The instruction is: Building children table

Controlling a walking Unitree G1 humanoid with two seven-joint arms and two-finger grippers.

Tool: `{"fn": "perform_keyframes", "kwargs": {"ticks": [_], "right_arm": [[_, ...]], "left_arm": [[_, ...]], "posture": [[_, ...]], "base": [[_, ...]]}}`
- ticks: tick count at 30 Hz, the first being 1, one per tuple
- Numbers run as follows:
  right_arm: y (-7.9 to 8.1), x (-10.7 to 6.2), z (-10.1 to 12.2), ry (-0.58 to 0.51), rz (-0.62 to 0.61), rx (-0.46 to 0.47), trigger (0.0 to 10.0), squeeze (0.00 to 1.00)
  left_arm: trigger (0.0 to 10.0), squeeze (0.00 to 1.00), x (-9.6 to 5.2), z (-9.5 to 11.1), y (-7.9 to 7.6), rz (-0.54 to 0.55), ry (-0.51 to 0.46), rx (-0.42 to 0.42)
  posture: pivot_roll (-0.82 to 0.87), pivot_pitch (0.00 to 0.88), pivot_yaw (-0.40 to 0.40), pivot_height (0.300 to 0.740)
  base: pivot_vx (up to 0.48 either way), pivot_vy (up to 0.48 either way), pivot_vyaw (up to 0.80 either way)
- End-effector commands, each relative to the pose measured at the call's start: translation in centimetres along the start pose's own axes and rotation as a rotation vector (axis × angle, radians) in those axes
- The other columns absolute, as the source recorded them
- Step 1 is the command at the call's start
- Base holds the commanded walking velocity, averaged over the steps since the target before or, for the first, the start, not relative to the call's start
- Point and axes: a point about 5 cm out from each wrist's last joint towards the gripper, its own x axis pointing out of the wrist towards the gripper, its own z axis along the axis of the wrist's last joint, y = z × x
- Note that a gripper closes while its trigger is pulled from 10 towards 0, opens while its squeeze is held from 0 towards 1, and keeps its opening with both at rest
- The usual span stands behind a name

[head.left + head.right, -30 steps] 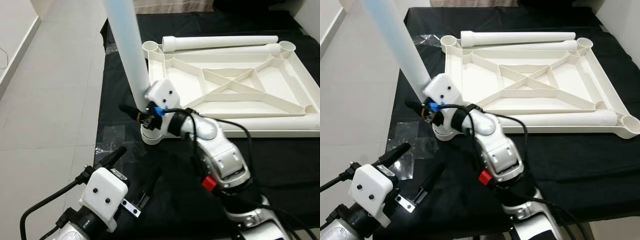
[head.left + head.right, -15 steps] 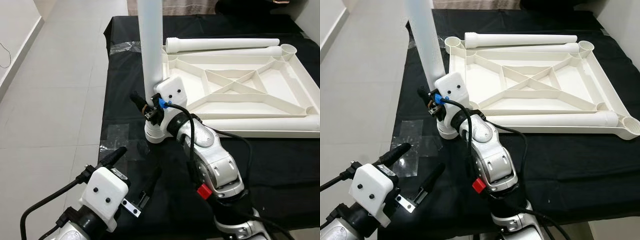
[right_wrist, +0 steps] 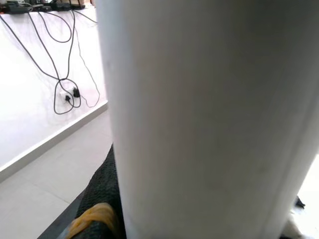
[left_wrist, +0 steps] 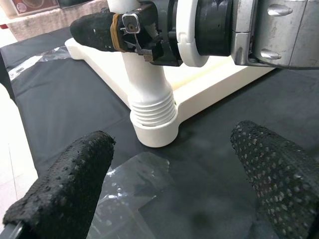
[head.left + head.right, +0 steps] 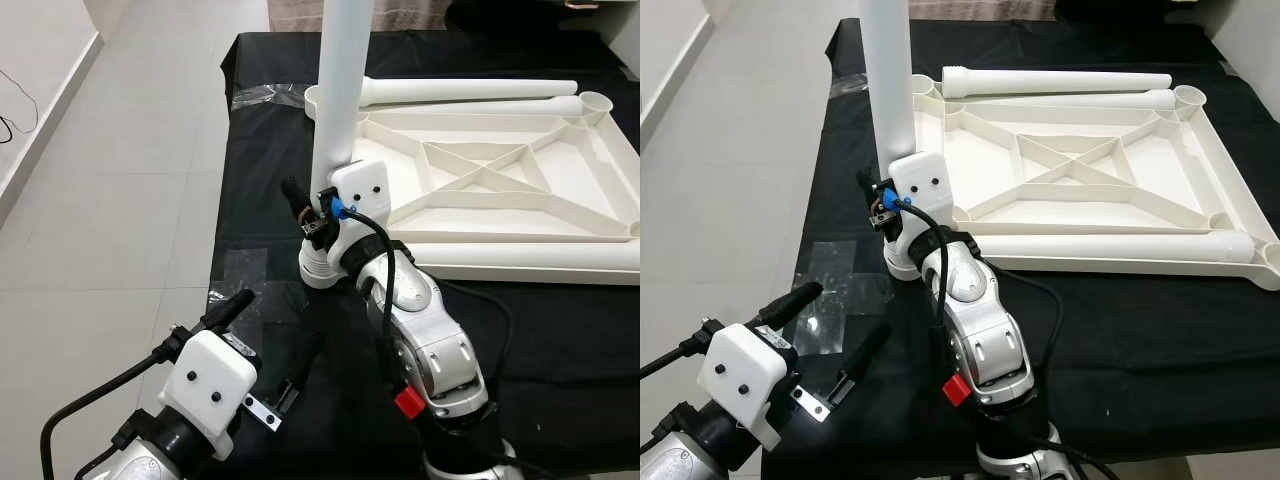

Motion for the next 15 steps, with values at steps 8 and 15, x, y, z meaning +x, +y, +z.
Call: {"fn": "perform_keyframes", "kwargs": {"ticks": [8, 15], "right_arm": [[-1.87, -1.03, -4.04, 0.206, -0.173, -0.044, 10.0, 0.0], [-1.57, -1.5, -4.34, 0.231, -0.221, -0.043, 10.0, 0.0]], "left_arm": [[10.0, 0.0, -0.1, -0.14, -0.17, -0.013, 0.014, -0.015], [10.0, 0.0, -0.09, -0.15, -0.17, -0.015, 0.014, -0.015]], "posture": [[0.12, 0.316, -0.037, 0.74], [0.12, 0.315, -0.038, 0.74]], "base": [[0.0, 0.0, 0.0], [0.0, 0.0, 0.0]]}}
